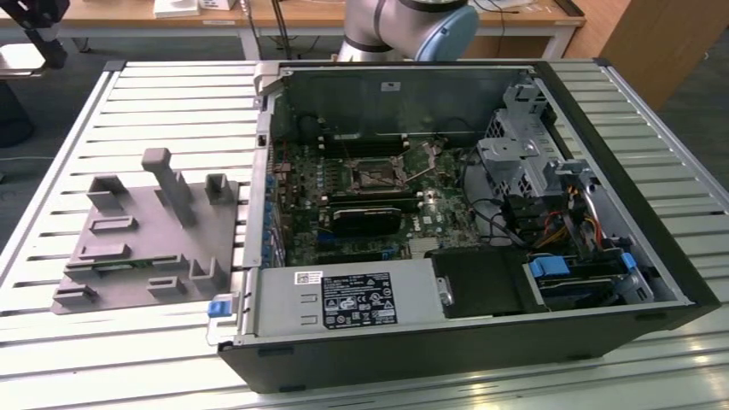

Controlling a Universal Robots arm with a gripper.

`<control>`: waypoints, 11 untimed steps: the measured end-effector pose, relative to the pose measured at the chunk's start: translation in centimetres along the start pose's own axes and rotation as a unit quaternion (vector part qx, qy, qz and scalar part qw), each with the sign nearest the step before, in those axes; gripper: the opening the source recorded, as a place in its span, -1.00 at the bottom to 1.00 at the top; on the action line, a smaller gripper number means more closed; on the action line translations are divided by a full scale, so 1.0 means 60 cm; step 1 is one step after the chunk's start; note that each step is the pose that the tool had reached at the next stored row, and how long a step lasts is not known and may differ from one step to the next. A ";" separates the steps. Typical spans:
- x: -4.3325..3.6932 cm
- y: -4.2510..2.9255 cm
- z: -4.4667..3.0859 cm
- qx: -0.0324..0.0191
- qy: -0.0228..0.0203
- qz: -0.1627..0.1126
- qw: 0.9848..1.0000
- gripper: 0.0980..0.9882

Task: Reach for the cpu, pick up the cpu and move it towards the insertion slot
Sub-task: 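Pick up the cpu and move it towards the insertion slot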

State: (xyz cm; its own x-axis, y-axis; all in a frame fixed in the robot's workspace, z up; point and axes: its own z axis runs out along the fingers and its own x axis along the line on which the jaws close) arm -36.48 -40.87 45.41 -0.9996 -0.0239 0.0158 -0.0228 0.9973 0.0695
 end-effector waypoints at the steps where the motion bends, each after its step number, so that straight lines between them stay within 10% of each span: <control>1: -0.004 0.000 -0.001 0.000 0.000 0.000 1.000 0.00; 11: -0.056 -0.001 -0.002 0.000 0.000 0.000 1.000 0.00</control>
State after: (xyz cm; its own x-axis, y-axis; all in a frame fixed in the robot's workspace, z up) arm -33.11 -40.87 45.48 -0.9996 -0.0240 0.0158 -0.0228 0.9973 0.0695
